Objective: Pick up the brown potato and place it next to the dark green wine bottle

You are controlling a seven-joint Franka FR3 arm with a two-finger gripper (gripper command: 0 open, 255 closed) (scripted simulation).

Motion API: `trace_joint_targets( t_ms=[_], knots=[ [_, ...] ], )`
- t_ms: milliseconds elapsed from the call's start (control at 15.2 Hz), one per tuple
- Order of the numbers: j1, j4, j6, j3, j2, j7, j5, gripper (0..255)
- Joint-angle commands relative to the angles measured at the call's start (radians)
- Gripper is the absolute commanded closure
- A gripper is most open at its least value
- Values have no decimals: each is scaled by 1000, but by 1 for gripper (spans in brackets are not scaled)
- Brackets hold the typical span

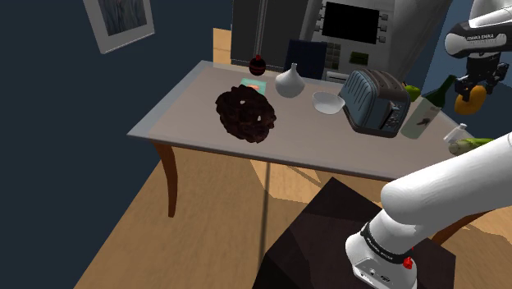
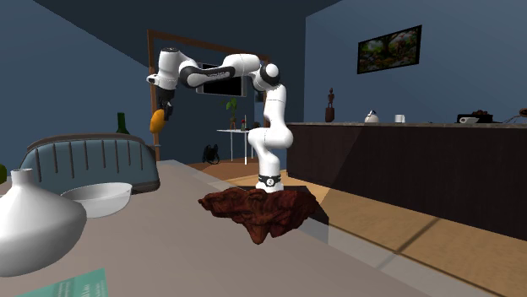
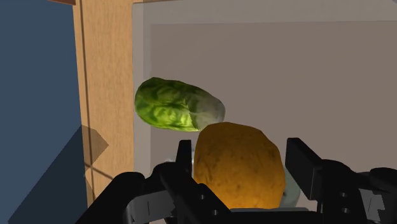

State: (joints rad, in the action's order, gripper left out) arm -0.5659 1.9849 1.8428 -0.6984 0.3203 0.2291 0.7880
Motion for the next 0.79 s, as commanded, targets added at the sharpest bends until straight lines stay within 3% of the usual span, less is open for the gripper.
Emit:
trace_joint_targets(
  t_ms=[0,726],
  knots=[
    [-2,25,20,-4,2,-13,7,255],
    [-13,147,144,-36,-16,-85,39,255]
  ],
)
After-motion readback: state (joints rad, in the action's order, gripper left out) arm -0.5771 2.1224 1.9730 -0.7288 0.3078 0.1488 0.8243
